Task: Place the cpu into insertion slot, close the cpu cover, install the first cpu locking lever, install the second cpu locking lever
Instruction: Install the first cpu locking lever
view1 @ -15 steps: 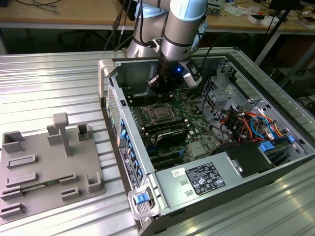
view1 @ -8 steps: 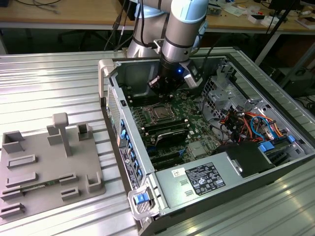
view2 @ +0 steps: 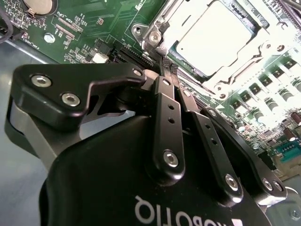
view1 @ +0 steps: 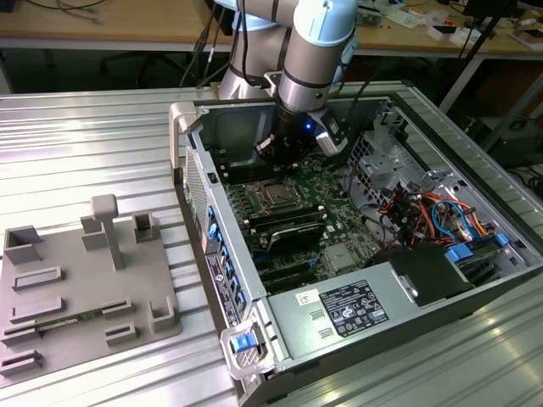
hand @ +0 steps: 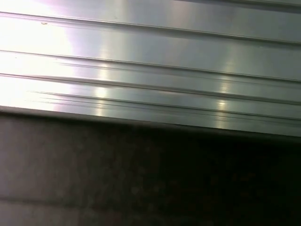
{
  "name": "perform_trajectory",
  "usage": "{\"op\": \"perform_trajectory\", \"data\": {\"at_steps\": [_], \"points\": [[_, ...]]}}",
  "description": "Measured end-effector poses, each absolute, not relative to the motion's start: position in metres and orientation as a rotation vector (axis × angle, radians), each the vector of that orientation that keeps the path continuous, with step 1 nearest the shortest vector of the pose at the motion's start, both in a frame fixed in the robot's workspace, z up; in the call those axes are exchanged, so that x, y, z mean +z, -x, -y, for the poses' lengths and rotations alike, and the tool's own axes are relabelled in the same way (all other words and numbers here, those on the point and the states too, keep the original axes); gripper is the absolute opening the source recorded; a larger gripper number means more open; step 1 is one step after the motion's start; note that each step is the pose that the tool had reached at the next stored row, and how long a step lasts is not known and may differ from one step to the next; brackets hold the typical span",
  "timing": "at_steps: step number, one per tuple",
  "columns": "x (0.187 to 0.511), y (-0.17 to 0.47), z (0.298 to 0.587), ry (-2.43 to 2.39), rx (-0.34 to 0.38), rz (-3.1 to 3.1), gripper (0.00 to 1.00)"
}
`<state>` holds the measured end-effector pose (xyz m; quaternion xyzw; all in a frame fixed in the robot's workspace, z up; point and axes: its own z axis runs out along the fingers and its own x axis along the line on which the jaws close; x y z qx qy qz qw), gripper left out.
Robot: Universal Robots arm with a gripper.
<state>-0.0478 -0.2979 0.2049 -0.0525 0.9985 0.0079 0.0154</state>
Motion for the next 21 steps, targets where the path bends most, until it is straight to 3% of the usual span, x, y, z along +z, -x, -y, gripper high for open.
{"op": "perform_trajectory", "data": {"at_steps": [21], "points": [[0.2072,0.0471,0.2973,0.164,0.024,-3.106,0.11]]}}
